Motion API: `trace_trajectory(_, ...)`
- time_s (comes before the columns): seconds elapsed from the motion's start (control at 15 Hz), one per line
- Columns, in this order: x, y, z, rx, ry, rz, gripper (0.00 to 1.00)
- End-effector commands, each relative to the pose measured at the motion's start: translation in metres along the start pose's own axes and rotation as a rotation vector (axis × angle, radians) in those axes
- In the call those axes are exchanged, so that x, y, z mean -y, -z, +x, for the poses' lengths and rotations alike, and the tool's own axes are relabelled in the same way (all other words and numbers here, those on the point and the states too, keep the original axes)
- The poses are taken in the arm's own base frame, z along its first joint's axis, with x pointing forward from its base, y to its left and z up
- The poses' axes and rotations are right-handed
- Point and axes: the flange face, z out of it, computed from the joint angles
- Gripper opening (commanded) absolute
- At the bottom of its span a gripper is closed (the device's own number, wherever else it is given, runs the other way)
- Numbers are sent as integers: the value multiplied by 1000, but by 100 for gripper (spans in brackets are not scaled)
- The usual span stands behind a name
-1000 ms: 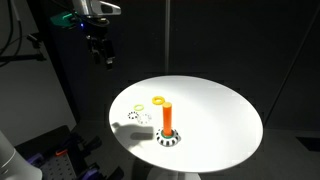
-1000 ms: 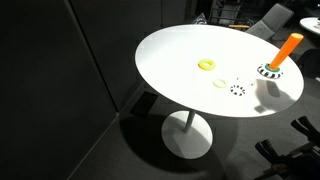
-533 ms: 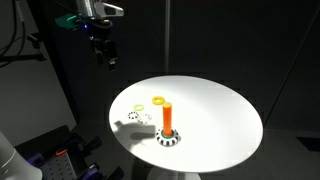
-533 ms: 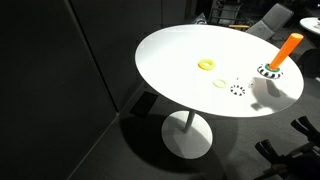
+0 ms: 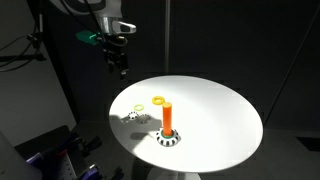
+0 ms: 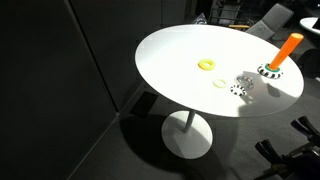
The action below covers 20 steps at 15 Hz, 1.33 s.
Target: Put the clear ring on the ring toss
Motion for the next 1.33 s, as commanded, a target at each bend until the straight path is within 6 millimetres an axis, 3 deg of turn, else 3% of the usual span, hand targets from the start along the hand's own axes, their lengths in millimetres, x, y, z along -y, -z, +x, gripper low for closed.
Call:
trace_trajectory(0.0, 3, -14, 30, 21, 23, 13, 100)
trace_trajectory(0.33, 4, -30, 54, 22, 66, 3, 100)
trace_trajectory(0.4, 4, -33, 41, 29, 46, 0, 100)
trace_trajectory(0.87, 4, -36, 50, 32, 48, 1, 100)
trace_trajectory(1.27, 2, -64, 70, 5, 32, 8, 100)
